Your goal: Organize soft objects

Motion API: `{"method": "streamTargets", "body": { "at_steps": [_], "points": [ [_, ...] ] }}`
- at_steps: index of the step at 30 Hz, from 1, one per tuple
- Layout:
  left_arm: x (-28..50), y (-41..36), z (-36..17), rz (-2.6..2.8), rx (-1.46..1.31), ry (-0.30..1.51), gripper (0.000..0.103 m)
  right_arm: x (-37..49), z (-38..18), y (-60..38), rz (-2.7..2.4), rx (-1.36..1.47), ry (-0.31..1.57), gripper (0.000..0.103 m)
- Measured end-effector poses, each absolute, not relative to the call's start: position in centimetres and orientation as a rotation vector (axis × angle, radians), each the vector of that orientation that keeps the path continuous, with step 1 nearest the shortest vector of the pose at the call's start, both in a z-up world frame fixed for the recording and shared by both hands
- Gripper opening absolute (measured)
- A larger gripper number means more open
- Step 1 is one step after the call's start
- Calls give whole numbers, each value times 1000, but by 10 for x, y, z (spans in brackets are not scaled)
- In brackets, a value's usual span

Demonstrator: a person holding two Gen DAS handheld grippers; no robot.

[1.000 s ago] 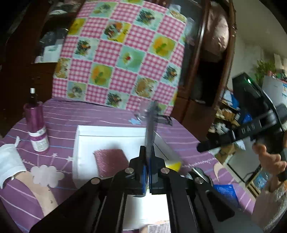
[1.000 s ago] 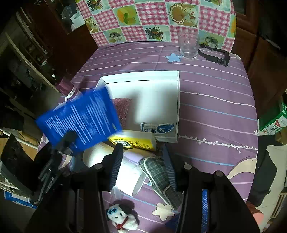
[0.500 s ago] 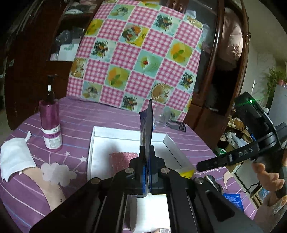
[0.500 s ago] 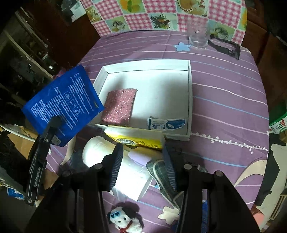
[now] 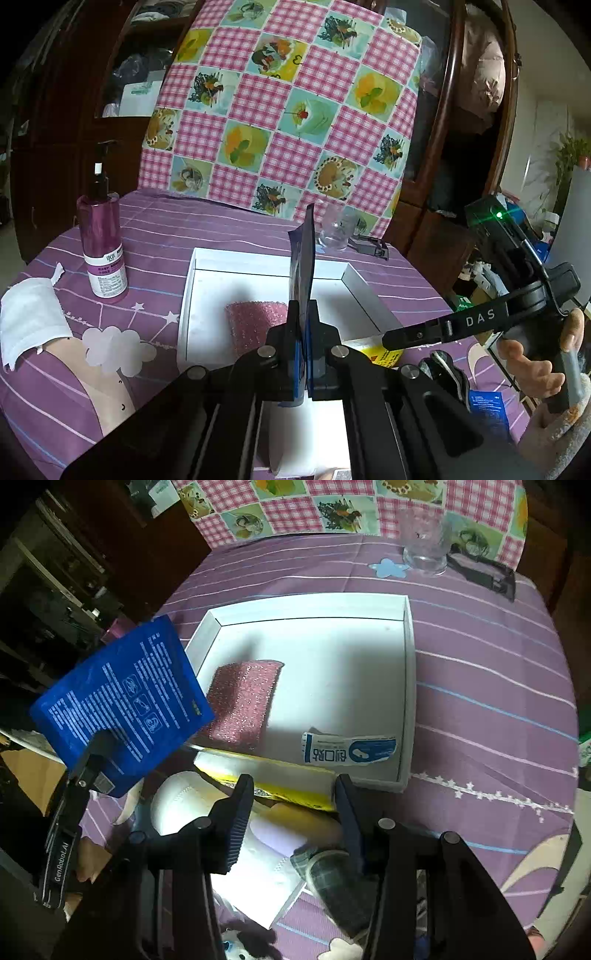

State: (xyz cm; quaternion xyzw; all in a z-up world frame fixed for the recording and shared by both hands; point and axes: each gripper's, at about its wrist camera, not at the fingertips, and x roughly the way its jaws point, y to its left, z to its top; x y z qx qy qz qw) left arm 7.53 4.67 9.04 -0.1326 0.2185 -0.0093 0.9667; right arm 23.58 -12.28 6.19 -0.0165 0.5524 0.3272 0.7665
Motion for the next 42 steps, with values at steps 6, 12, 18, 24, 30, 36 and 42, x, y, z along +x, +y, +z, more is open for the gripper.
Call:
{"method": "streamTargets", "body": {
  "at_steps": [6, 12, 18, 24, 30, 36, 42],
  "points": [
    [77, 45, 89, -14, -263, 451, 0, 248, 51, -133, 741, 70, 1214, 47],
    [79, 44, 87, -12, -260, 461, 0, 256, 41, -137, 814, 168, 1244, 47],
    [79, 43, 86, -13, -258, 462, 0, 261, 37, -141, 826, 231, 1263, 15],
    [79, 43, 86, -13, -260, 461, 0, 260, 45, -143, 815, 239, 1216, 1],
    [80, 44, 86, -13, -262, 462, 0, 256, 56, -150, 805, 245, 1177, 1],
    [80, 43, 86, 7, -257, 463, 0, 256, 64, -157, 745, 265, 1144, 16],
    [81, 49, 86, 51, -271, 475, 0, 251, 68, -148, 706, 290, 1092, 58]
  ]
}}
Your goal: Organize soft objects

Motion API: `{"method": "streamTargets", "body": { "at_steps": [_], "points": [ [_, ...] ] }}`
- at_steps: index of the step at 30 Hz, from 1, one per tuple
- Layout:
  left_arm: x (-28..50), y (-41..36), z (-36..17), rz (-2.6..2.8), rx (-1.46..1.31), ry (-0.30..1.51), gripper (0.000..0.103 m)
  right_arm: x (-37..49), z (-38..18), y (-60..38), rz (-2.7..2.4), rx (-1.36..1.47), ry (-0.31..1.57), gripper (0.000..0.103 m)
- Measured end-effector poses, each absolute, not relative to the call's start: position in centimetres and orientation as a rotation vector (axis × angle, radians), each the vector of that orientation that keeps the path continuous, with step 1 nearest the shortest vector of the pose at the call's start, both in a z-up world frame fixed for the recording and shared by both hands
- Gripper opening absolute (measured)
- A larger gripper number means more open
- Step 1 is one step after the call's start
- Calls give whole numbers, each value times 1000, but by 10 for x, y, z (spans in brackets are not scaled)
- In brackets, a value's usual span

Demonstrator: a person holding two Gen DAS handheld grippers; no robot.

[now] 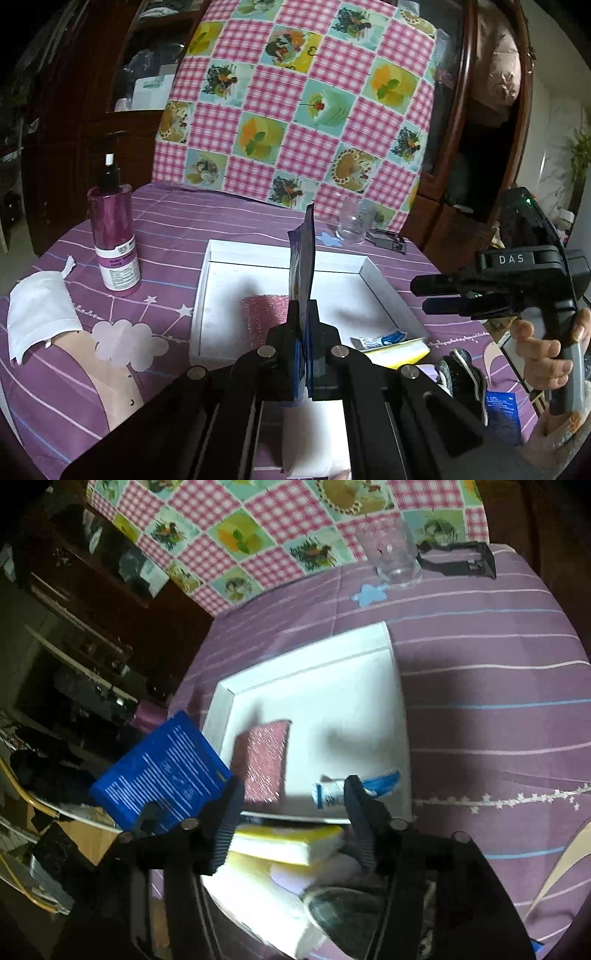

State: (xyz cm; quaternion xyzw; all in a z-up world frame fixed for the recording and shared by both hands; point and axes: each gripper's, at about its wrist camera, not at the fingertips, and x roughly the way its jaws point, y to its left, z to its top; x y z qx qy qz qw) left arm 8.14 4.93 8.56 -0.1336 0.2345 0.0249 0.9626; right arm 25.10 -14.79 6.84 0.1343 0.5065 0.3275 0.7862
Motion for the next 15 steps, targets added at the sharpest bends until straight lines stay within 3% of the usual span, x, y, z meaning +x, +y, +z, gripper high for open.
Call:
{"method": "streamTargets", "body": {
  "at_steps": [10, 15],
  "points": [
    [82, 54, 86, 63, -273, 479, 0, 247, 43, -114, 724, 180, 1239, 57],
    [82, 54, 86, 59, -273, 480, 0, 239, 39, -107, 692, 94, 1265, 21]
  ]
}}
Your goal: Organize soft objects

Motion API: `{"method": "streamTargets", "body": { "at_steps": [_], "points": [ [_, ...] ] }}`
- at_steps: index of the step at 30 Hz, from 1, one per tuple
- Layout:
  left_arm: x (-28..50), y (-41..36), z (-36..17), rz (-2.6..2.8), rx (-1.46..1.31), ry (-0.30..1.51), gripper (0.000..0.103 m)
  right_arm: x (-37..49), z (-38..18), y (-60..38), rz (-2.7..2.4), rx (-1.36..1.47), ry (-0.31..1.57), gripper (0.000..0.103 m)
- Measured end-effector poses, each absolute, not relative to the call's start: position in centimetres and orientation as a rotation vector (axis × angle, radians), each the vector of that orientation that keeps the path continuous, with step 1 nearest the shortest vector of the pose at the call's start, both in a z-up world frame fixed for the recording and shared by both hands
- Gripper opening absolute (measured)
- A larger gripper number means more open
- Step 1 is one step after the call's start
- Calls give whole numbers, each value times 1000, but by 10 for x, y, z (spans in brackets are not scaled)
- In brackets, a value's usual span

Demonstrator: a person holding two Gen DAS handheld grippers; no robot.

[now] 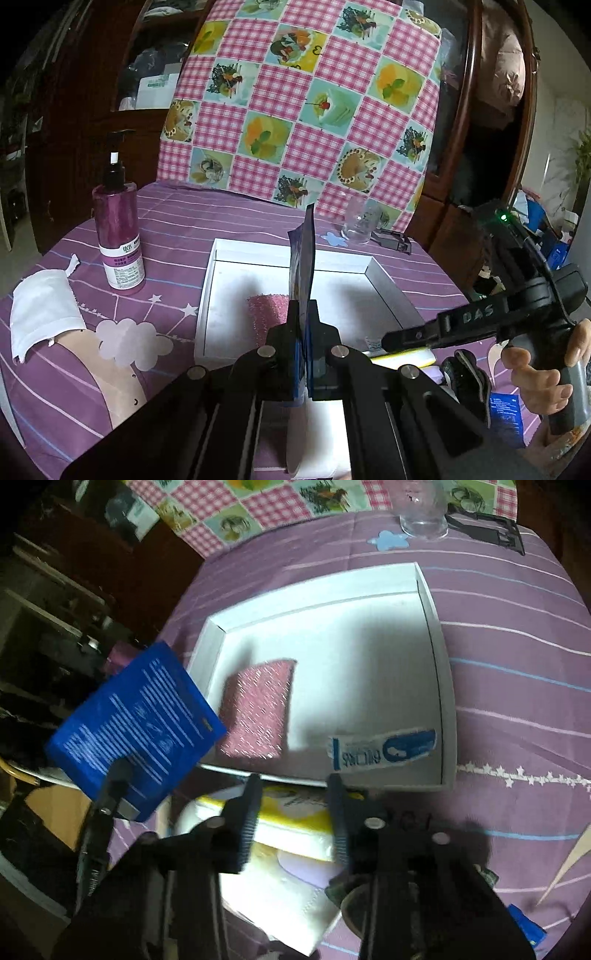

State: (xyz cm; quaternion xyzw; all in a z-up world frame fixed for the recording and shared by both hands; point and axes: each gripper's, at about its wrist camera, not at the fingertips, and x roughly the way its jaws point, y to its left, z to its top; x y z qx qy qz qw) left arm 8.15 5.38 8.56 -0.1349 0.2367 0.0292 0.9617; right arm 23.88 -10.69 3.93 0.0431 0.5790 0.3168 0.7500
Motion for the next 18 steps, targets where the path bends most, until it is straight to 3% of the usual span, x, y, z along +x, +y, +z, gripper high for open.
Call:
{"method": "streamTargets", "body": {
  "at_steps": [2, 6, 18],
  "points": [
    [82, 54, 85, 59, -274, 481, 0, 238, 38, -107, 669, 70, 1260, 8],
    [82, 54, 85, 60, -271, 482, 0, 240, 38, -110, 678, 79, 1257, 3],
    [80, 57, 85, 36, -290, 468, 0, 233, 72, -130, 694, 137, 1160, 2]
  ]
}}
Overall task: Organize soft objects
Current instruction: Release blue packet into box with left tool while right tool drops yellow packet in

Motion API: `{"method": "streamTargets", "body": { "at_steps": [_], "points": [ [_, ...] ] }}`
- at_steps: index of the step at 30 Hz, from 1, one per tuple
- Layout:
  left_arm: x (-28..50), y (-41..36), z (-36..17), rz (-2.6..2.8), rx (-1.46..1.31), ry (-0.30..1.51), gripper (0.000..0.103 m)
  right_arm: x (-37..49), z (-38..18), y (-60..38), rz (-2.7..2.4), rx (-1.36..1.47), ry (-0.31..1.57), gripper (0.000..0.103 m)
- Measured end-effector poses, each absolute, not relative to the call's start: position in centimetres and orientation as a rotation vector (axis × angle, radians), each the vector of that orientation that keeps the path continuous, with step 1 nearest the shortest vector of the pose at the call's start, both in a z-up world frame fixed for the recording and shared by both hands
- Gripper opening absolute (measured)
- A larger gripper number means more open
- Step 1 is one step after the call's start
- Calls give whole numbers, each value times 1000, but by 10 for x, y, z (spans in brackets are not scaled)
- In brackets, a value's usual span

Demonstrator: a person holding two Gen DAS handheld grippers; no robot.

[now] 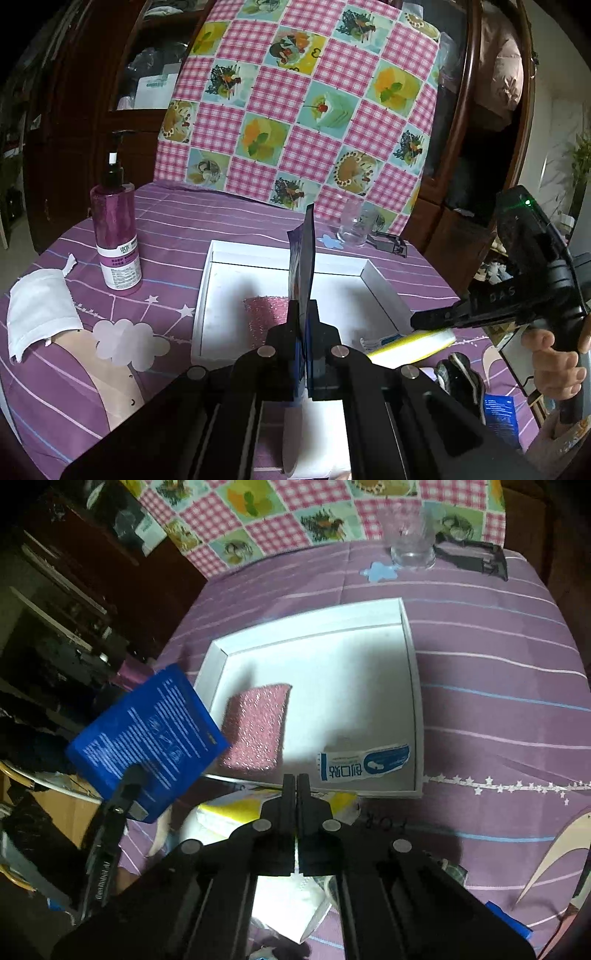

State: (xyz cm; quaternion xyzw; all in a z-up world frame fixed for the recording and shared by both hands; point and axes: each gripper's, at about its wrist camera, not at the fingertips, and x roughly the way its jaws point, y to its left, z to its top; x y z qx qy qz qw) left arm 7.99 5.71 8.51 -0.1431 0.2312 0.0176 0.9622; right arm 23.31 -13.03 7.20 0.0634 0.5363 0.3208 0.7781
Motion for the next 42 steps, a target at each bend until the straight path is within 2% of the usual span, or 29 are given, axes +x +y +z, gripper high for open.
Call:
{"method": "streamTargets", "body": {
  "at_steps": [6, 11, 14, 17, 21, 24, 27, 30, 31, 32, 33, 34, 35, 37, 40, 42],
  "points": [
    [77, 59, 88, 8, -304, 452, 0, 230, 90, -142, 687, 200, 1095, 2],
    [82, 63, 91, -97, -355, 447, 0, 224, 114, -154, 679, 301, 907, 1],
    [97, 81, 89, -267, -535, 459, 0, 222, 119, -154, 690, 341, 792, 1],
    [117, 98, 73, -314, -670, 522, 0, 224, 115, -150, 686, 355, 756, 1],
    [143, 114, 33, -221, -751, 727, 0, 231, 105, -144, 655, 341, 770, 1],
    [146, 115, 28, -110, -693, 787, 2, 235, 98, -141, 616, 290, 797, 1],
    [138, 107, 40, -22, -569, 771, 5, 237, 92, -141, 627, 275, 839, 1],
    [135, 94, 51, 53, -436, 745, 19, 238, 92, -143, 601, 268, 838, 1],
    [134, 89, 54, 66, -397, 737, 29, 238, 92, -143, 600, 268, 840, 1],
    [132, 84, 56, 73, -368, 724, 44, 238, 93, -144, 600, 266, 843, 1],
    [131, 81, 59, 77, -348, 705, 51, 238, 93, -145, 597, 269, 846, 1],
    [130, 80, 60, 83, -335, 686, 63, 238, 95, -147, 589, 275, 842, 1],
    [126, 77, 63, 92, -317, 661, 69, 237, 98, -149, 582, 283, 831, 1],
    [120, 73, 69, 102, -283, 624, 73, 235, 102, -153, 577, 291, 817, 2],
    [111, 69, 77, 111, -258, 582, 77, 232, 108, -160, 583, 302, 810, 10],
    [105, 69, 80, 106, -260, 555, 78, 231, 111, -162, 588, 308, 808, 27]
  ]
}}
